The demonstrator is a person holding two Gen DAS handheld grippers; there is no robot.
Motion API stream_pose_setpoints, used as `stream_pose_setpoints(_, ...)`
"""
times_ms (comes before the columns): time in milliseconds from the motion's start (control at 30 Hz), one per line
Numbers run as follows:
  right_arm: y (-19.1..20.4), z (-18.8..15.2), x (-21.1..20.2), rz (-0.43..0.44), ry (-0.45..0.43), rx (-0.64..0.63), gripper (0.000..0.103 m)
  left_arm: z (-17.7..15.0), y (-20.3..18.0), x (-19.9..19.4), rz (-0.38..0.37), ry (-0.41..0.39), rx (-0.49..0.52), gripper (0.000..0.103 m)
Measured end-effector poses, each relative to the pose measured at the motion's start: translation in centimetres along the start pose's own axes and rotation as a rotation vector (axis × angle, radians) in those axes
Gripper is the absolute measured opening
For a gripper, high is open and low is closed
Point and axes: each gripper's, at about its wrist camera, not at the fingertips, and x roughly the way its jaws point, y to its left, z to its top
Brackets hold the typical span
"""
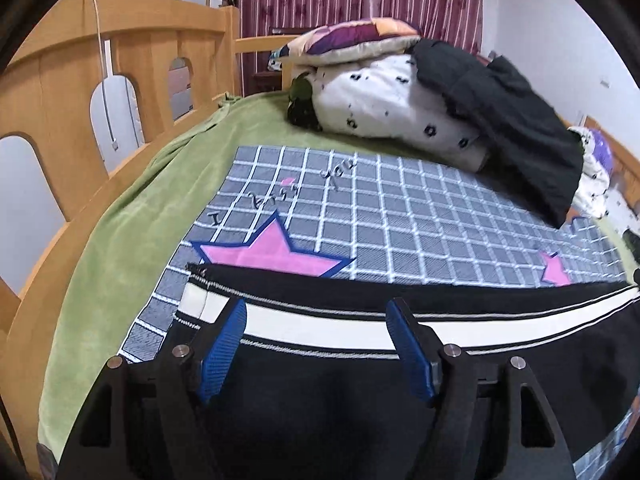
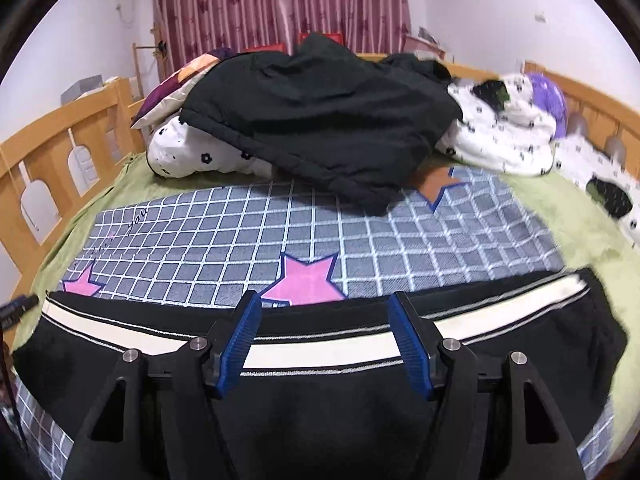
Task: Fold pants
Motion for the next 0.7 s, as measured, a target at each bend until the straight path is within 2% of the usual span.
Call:
stream_pose_setpoints(100, 0.5, -0.4, 1.6, 0.01, 0.042, -0.012, 0.065, -0.1, 0.6, 1.1, 0.007, 0.025, -0.02, 0.07)
stream_pose_setpoints(267, 2.0, 0.2, 2.8, 0.014, 0.033, -0.085, 0.064, 0.3, 0.9, 1.4, 0.042, 0.008, -0.018, 0.07)
stream_pose_setpoints(433, 2.4, 1.2, 3.1, 0.041, 0.017, -0.091, 0.065, 0.7, 1.5, 1.1, 0.049, -0.009, -0.031, 0.07)
stream_pose_setpoints(567, 3.4, 2.4, 4.1, 0.044, 0.0, -0.134, 0.065, 0.8, 2.0, 1.6, 0.056, 0.016, -0.047, 0.07)
stream_pose_setpoints(700, 3.5, 2.3, 5.3, 0.056, 0.026, -0.132, 0.065, 0.6, 2.2, 2.3, 0.081, 0.026, -0.051, 0.07)
